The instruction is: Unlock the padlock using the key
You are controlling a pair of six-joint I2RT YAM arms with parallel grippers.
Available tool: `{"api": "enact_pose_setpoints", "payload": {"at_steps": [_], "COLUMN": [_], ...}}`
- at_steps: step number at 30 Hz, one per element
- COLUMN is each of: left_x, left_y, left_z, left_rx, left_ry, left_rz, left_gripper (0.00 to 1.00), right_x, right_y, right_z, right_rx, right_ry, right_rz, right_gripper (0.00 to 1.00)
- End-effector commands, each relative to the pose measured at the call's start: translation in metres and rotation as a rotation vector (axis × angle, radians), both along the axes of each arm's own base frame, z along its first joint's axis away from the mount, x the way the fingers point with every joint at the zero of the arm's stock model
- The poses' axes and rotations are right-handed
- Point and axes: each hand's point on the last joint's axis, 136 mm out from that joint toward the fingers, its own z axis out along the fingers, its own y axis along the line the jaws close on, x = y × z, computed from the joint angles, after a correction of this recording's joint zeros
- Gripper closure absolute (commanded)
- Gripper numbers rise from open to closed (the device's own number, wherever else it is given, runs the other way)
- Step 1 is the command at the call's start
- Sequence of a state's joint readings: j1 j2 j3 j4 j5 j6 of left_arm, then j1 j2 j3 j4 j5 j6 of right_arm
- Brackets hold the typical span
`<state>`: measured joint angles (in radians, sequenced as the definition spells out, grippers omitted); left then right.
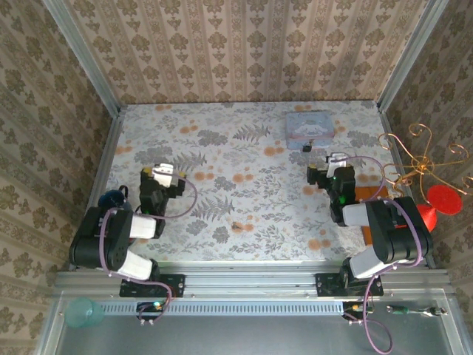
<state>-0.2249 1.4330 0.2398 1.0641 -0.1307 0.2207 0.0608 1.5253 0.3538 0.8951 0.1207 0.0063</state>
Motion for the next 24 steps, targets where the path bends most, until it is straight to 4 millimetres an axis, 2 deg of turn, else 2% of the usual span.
{"api": "enact_pose_setpoints", "payload": {"at_steps": [1, 3, 6, 10, 15, 20, 22, 24], "left_x": [-0.006, -0.008, -0.012, -0.014, -0.024, -0.038, -0.046, -0.057], "left_y": [-0.021, -0.025, -0.027, -0.03, -0.017, 0.005, 0.013, 0.017], "left_z": [0.028, 0.046, 0.076, 0.11, 0.144, 0.143, 0.139, 0.137], "left_rx": [0.153, 0.157, 0.073, -0.039, -0.26, -0.473, -0.532, -0.585], "left_ry": [-0.091, -0.141, -0.19, -0.142, -0.07, 0.08, 0.134, 0.169], "left_rz": [-0.048, -0.036, -0.028, -0.033, 0.055, 0.205, 0.249, 0.252], "left_gripper": [0.0, 0.0, 0.0, 0.0, 0.0, 0.0, 0.0, 0.0], "right_x": [-0.001, -0.003, -0.007, -0.011, -0.019, -0.024, -0.023, -0.023], "right_y": [0.007, 0.009, 0.01, 0.013, 0.016, 0.031, 0.045, 0.068], "right_z": [0.018, 0.021, 0.03, 0.044, 0.057, 0.08, 0.092, 0.105], "right_rx": [-0.024, -0.025, -0.037, -0.067, -0.065, -0.035, 0.034, 0.073], "right_ry": [-0.076, -0.09, -0.099, -0.071, -0.111, -0.131, -0.123, -0.085], "right_rz": [0.036, 0.044, 0.043, 0.028, 0.023, 0.058, 0.099, 0.184], "right_gripper": [0.0, 0.0, 0.0, 0.0, 0.0, 0.0, 0.0, 0.0]}}
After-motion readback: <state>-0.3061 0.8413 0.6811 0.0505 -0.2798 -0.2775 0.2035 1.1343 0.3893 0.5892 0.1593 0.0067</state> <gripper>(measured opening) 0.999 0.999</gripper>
